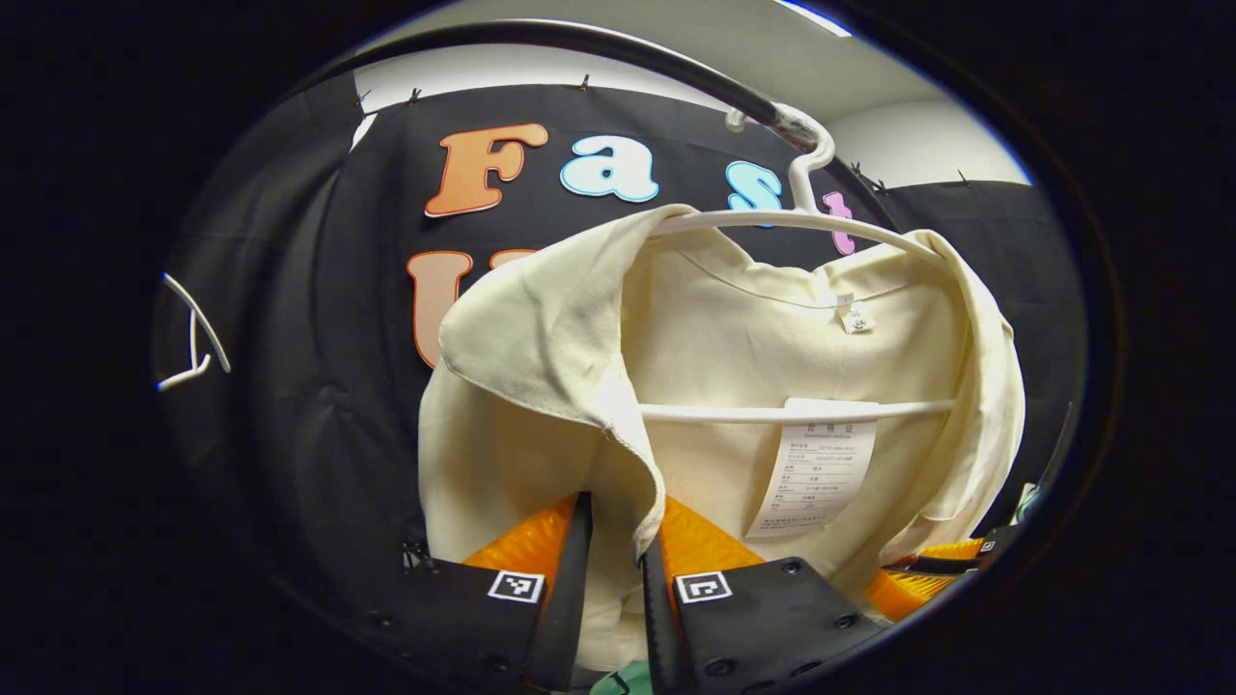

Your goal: Grasp the clothes on the hanger with both hands and then place them into the laundry hamper below.

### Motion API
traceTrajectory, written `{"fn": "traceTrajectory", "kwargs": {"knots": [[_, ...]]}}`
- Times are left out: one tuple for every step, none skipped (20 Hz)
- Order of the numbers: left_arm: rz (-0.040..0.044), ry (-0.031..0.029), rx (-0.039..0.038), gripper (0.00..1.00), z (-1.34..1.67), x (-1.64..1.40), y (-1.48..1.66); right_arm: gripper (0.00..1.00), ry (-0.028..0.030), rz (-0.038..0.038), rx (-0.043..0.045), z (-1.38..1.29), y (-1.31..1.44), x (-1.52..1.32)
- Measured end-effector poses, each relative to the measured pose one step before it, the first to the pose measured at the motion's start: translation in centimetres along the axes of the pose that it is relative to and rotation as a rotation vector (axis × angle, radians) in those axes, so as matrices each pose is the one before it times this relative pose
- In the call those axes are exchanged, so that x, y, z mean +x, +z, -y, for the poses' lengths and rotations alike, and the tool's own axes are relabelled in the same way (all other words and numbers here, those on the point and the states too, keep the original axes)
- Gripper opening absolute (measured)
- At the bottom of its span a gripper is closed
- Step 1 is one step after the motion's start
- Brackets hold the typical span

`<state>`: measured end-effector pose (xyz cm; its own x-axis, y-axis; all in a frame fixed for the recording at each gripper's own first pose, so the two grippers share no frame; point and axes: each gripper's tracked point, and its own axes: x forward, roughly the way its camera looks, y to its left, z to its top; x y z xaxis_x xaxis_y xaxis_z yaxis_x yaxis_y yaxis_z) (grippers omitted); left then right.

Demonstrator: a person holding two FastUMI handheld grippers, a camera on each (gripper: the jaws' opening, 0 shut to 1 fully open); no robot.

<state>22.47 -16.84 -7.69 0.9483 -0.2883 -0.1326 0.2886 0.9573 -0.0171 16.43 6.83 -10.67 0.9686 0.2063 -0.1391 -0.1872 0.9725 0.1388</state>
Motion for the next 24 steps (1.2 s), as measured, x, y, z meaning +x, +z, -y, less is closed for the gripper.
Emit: {"fn": "traceTrajectory", "kwargs": {"knots": [[-0.00341,0.00047,0.00051,0.37,-0.231,-0.105,-0.082,0.17,0.00731,0.00021,0.0017,-0.252,0.151,-0.092],[-0.00076,0.02981,0.01251,0.29,-0.941,-0.064,0.211,0.13,0.00676,0.00038,-0.00115,-0.118,0.126,0.066],[-0.00364,-0.01988,0.00013,0.09,0.426,0.398,-0.152,0.13,0.00202,0.00335,-0.00281,-0.076,0.226,-0.249],[-0.0042,-0.02277,-0.00114,0.07,0.513,-0.288,0.065,0.13,0.00261,0.00573,-0.00531,-0.022,0.205,-0.395],[0.00148,-0.01435,-0.00296,0.07,0.27,-0.209,0.132,0.12,-0.00017,0.00635,-0.007,-0.072,0.26,-0.37],[0.00734,-0.02016,0.0026,0.07,0.239,-0.241,0.185,0.06,-0.00527,0.00649,-0.00361,0.068,0.343,-0.312],[0.01126,-0.01647,0.00829,0.07,0.169,-0.299,0.383,0.05,-0.00879,0.0065,0.00215,0.208,0.398,-0.374],[0.014,-0.00763,0.01285,0.07,-0.002,-0.415,0.428,0.03,-0.00066,0.00857,0.00661,0.13,0.492,-0.101],[0.01379,0.00427,0.00849,0.07,-0.153,-0.426,0.382,0.03,0.00737,0.00478,0.00763,-0.089,0.467,-0.29],[0.00031,-0.0046,-0.00103,0.07,0.097,-0.287,0.241,0.01,0.00605,0.00101,0.00414,-0.072,0.472,-0.527],[-0.01137,0.001,-0.00686,0.07,-0.025,-0.35,-0.065,0.01,0.00074,-0.002,-0.00189,0.065,0.379,-0.594],[-0.00746,-0.00057,-0.01168,0.07,-0.157,-0.427,-0.17,0.0,-0.00057,0.00154,-0.00571,0.025,0.342,-0.351],[-0.00137,-0.00065,-0.01521,0.07,-0.131,-0.377,0.075,0.0,-0.0019,0.007,-0.00621,0.072,0.507,-0.347],[0.00369,0.00179,-0.01323,0.07,-0.379,-0.166,0.239,0.0,0.00048,0.00612,-0.0068,-0.005,0.59,-0.713],[0.00161,-0.00774,-0.01301,0.07,-0.074,-0.192,0.244,0.0,0.00159,0.00452,-0.0071,-0.021,0.386,-0.703],[0.02045,0.0138,-0.01437,0.07,-0.542,-0.177,0.548,0.0,0.00412,0.00492,-0.00452,-0.097,0.383,-0.652],[0.01914,0.00882,-0.00696,0.07,-0.551,-0.279,0.604,0.0,0.00363,0.00778,0.00007,0.165,0.532,-0.679],[0.005,0.00635,-0.0098,0.07,-0.348,-0.665,0.388,0.0,0.00163,0.00547,0.01168,0.082,0.614,-0.498],[0.00165,-0.00324,-0.00943,0.07,-0.237,-0.449,0.447,0.0,0.00259,0.01057,0.01846,0.053,0.787,-0.493],[0.00314,0.00656,-0.00527,0.07,-0.628,-0.367,0.503,0.0,-0.00337,0.01433,0.00843,0.298,0.967,-0.397],[0.00516,0.01302,-0.00064,0.07,-0.639,-0.24,0.624,0.0,-0.0109,0.01517,-0.00449,0.465,0.97,-0.414],[0.01245,0.0115,-0.00081,0.06,-0.686,-0.52,0.598,0.0,-0.00953,0.01499,-0.01135,0.538,1.02,-0.374],[0.01239,0.01019,-0.00196,0.06,-0.647,-0.441,0.742,0.0,-0.00922,0.01589,-0.01269,0.601,0.883,-0.345],[0.00696,0.00721,-0.00165,0.06,-0.582,-0.502,0.555,0.0,-0.01018,0.01514,-0.00958,0.514,0.839,-0.273]]}}
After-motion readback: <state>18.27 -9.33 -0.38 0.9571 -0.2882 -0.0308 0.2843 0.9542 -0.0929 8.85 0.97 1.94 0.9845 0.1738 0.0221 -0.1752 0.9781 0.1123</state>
